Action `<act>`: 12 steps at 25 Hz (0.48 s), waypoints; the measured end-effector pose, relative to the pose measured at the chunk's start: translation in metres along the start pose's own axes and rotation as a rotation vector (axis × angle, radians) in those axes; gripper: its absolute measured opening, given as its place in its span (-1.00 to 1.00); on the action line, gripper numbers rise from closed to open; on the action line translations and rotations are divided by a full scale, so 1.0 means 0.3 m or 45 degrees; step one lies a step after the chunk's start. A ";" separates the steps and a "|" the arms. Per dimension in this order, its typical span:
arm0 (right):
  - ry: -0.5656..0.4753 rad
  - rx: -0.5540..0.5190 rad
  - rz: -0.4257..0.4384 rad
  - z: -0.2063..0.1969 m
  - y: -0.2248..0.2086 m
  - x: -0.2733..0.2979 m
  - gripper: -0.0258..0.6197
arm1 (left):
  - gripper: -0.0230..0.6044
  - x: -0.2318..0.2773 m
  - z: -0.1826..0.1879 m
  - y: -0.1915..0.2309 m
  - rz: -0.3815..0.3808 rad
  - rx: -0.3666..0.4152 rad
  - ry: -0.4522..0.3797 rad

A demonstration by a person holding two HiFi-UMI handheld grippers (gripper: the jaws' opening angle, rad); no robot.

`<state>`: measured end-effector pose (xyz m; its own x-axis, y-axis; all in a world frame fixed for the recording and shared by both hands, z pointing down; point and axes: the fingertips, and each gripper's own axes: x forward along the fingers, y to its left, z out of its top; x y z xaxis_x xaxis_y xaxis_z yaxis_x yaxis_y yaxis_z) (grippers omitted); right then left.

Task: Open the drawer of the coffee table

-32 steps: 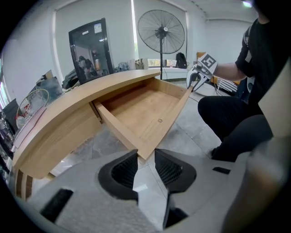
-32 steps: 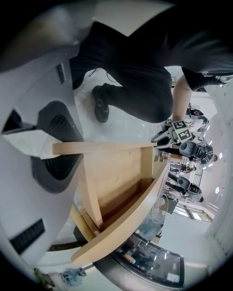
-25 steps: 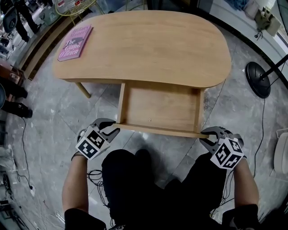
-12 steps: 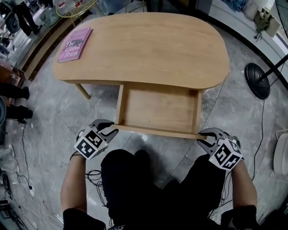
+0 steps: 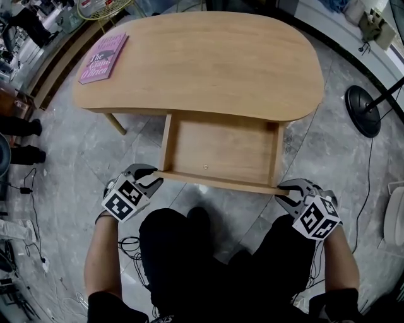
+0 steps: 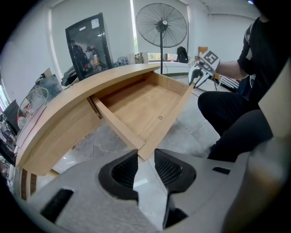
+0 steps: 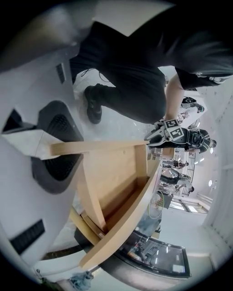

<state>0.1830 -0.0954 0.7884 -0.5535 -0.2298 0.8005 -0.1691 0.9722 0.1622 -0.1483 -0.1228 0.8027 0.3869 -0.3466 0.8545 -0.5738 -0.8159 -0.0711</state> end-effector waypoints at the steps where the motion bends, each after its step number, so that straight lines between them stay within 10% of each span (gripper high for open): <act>1: 0.000 -0.002 0.005 -0.003 0.001 0.001 -0.65 | -0.54 0.002 -0.004 -0.005 -0.003 -0.004 0.004; 12: 0.001 0.042 -0.009 -0.012 -0.006 0.001 -0.64 | -0.54 0.015 -0.023 -0.036 -0.016 0.037 0.032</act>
<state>0.1860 -0.0972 0.7904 -0.5515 -0.2363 0.8000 -0.1998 0.9685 0.1484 -0.1452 -0.1122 0.8110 0.3755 -0.3244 0.8682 -0.5477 -0.8334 -0.0745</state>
